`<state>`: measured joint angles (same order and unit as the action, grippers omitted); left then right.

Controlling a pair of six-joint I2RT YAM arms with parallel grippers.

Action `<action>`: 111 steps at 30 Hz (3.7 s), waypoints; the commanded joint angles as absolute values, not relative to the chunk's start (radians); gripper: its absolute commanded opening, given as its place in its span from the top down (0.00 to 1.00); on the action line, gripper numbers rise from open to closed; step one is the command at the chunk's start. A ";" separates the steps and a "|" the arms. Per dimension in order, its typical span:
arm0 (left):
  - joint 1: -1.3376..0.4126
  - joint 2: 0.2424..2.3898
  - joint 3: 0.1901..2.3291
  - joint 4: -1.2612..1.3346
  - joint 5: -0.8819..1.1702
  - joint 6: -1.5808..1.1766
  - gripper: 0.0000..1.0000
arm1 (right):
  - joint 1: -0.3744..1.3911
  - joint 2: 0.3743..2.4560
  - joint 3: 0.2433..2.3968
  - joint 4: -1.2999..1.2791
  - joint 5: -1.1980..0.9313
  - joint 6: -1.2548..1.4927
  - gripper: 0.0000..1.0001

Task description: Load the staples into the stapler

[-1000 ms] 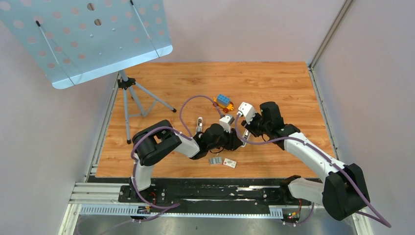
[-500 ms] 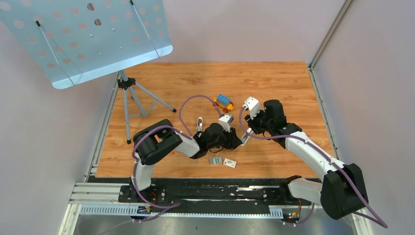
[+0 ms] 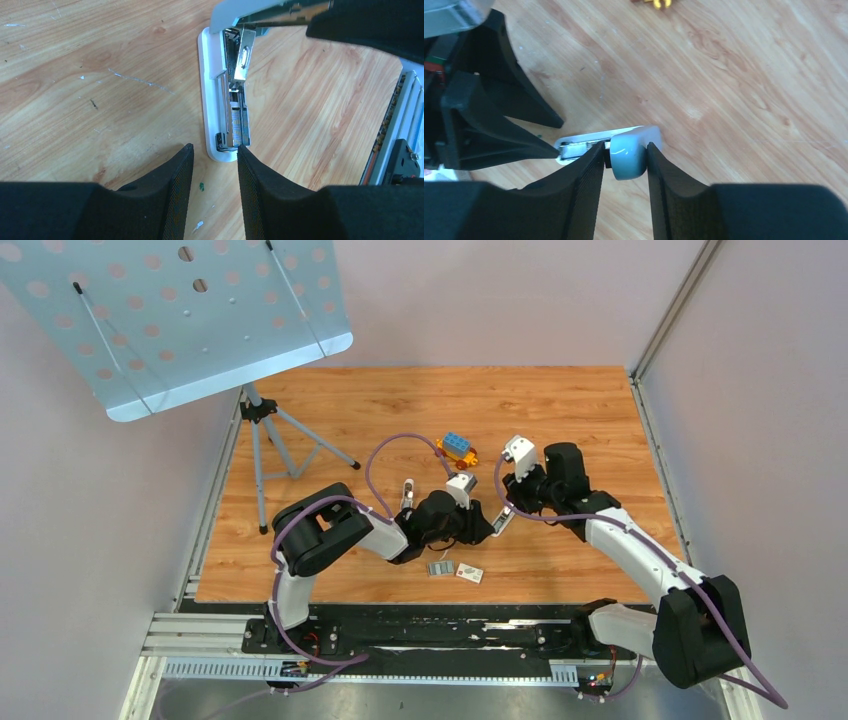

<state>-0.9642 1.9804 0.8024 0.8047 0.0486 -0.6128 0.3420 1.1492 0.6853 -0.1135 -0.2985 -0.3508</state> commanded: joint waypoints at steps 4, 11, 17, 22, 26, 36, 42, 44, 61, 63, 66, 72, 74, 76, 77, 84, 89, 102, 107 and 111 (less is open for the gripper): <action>-0.957 2.016 0.824 0.775 0.021 -0.595 0.60 | 0.338 1.108 0.685 -0.220 -0.406 -0.282 0.52; -0.957 1.986 0.805 0.777 0.019 -0.601 0.60 | 0.339 1.030 0.724 -0.263 -0.416 -0.199 0.33; -0.956 1.915 0.766 0.779 0.014 -0.622 0.57 | 0.339 1.059 0.770 -0.273 -0.332 -0.020 0.34; -0.956 1.841 0.730 0.779 0.005 -0.629 0.53 | 0.339 1.154 0.803 -0.302 -0.256 0.177 0.42; -0.954 1.805 0.720 0.779 0.003 -0.630 0.49 | 0.338 1.272 0.861 -0.386 -0.268 0.287 0.47; -0.954 1.808 0.761 0.754 0.014 -0.613 0.48 | 0.344 1.410 0.856 -0.446 -0.224 0.406 0.52; -0.954 1.813 0.750 0.756 0.009 -0.611 0.49 | 0.353 1.433 0.806 -0.424 -0.219 0.419 0.58; -0.953 1.808 0.744 0.752 0.006 -0.609 0.49 | 0.354 1.443 0.788 -0.411 -0.217 0.417 0.60; -0.951 1.536 0.659 0.436 -0.148 -0.555 0.49 | 0.354 1.371 0.839 -0.488 -0.194 0.370 0.52; -0.950 1.477 0.638 0.367 -0.179 -0.553 0.49 | 0.356 1.342 0.851 -0.504 -0.205 0.370 0.46; -0.949 1.390 0.613 0.262 -0.211 -0.561 0.49 | 0.376 1.303 0.860 -0.518 -0.226 0.369 0.43; -0.936 1.281 0.564 0.118 -0.157 -0.603 0.48 | 0.479 1.237 0.837 -0.513 -0.174 0.434 0.47; -0.926 1.258 0.537 0.106 -0.111 -0.633 0.48 | 0.523 1.218 0.813 -0.491 -0.162 0.473 0.49; -0.922 1.231 0.504 0.116 -0.079 -0.661 0.48 | 0.575 1.204 0.795 -0.476 -0.131 0.495 0.50; -0.921 1.219 0.486 0.126 -0.066 -0.674 0.49 | 0.604 1.201 0.788 -0.467 -0.115 0.501 0.51; -0.907 1.194 0.403 0.178 -0.014 -0.734 0.55 | 0.780 1.239 0.786 -0.430 -0.012 0.588 0.54; -0.896 1.213 0.375 0.214 0.021 -0.748 0.59 | 0.900 1.317 0.829 -0.401 0.052 0.652 0.57; -0.894 1.262 0.346 0.297 0.043 -0.753 0.61 | 1.000 1.463 0.887 -0.376 0.084 0.720 0.59; -0.895 1.294 0.350 0.321 0.062 -0.750 0.62 | 1.015 1.488 0.901 -0.402 0.110 0.731 0.56; -0.895 1.321 0.349 0.336 0.064 -0.754 0.59 | 1.028 1.506 0.919 -0.434 0.144 0.733 0.50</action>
